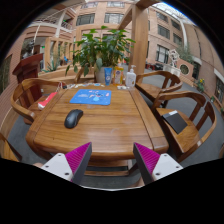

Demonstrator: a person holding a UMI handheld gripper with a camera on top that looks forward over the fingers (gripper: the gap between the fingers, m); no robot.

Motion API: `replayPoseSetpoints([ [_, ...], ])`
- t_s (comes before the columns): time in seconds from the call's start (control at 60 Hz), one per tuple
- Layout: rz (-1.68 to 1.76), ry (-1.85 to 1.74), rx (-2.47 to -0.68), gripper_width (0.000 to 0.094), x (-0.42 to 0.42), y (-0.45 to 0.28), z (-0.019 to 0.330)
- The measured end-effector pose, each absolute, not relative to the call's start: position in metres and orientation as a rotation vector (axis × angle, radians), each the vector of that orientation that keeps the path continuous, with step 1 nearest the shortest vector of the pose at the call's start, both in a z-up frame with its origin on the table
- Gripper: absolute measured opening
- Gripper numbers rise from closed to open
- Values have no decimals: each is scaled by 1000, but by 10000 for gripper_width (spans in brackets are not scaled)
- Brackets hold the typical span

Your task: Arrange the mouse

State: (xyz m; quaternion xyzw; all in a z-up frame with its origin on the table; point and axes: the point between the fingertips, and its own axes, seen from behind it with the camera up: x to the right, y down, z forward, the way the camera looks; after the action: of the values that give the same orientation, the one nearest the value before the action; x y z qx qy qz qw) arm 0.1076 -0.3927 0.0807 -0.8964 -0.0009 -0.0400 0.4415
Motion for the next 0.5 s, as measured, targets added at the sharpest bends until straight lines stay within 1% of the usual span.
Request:
replayPoseSetpoints([
  [0.133, 25, -62, -2242, 855, 33, -368, 51],
  [0.267, 108, -60, -2219, 855, -24, -321, 41],
  [0.333, 124, -53, -2210, 855, -44, -292, 37],
  [0.5, 105, -23, -2222, 847, -71, -229, 12],
])
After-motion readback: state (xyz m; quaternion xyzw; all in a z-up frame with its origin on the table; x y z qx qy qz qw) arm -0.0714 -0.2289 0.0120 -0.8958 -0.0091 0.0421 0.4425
